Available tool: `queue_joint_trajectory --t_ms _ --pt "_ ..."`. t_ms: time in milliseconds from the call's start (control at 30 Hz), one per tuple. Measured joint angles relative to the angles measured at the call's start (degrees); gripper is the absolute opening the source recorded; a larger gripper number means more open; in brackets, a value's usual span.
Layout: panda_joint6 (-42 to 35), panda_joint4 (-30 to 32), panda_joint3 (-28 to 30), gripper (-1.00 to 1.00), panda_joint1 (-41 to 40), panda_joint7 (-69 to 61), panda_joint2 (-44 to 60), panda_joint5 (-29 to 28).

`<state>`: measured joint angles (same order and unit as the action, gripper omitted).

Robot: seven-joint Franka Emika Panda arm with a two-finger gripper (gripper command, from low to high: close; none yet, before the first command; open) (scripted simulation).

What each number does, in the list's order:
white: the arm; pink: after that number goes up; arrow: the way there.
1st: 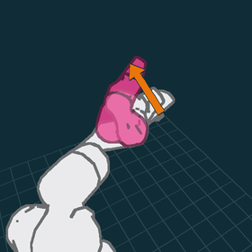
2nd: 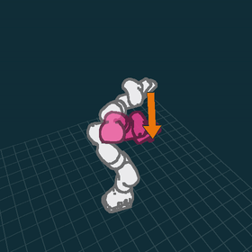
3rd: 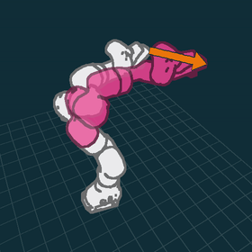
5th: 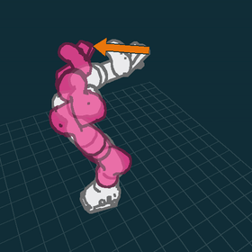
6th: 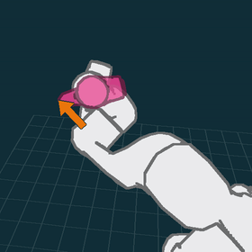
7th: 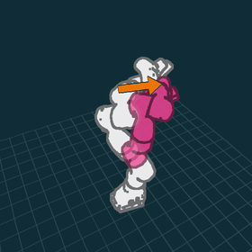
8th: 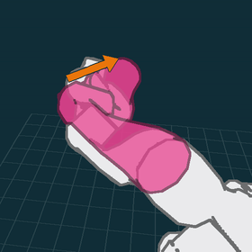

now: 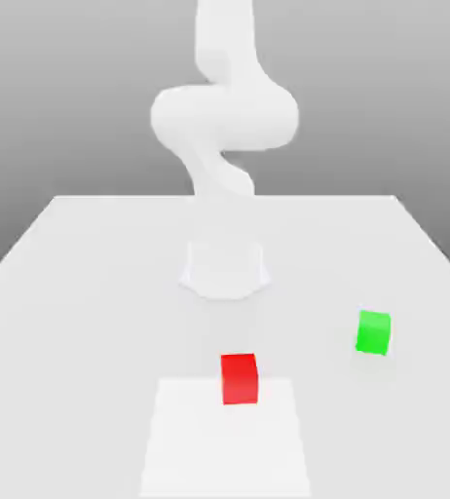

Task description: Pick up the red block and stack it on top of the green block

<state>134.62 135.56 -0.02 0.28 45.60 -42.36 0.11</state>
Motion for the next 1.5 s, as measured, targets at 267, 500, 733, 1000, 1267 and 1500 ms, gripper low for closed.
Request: queue_joint_trajectory --t_ms 267,500,733,1000,1267,1500 --pt "10.85 14.31 -0.27 0.00 1.02 -0.88 13.49 0.32" --pt "21.18 27.97 -0.75 0.00 1.91 -1.60 26.73 0.44" --pt "37.79 31.43 -0.72 0.00 2.34 -1.14 47.69 -0.59" --pt "42.01 30.80 -0.24 -1.00 2.83 -0.87 52.62 -0.90" --pt "30.33 32.72 -0.52 -1.00 2.73 -1.45 39.03 -0.10" --pt "24.27 33.41 -5.44 -1.00 12.07 -3.99 31.87 4.63"
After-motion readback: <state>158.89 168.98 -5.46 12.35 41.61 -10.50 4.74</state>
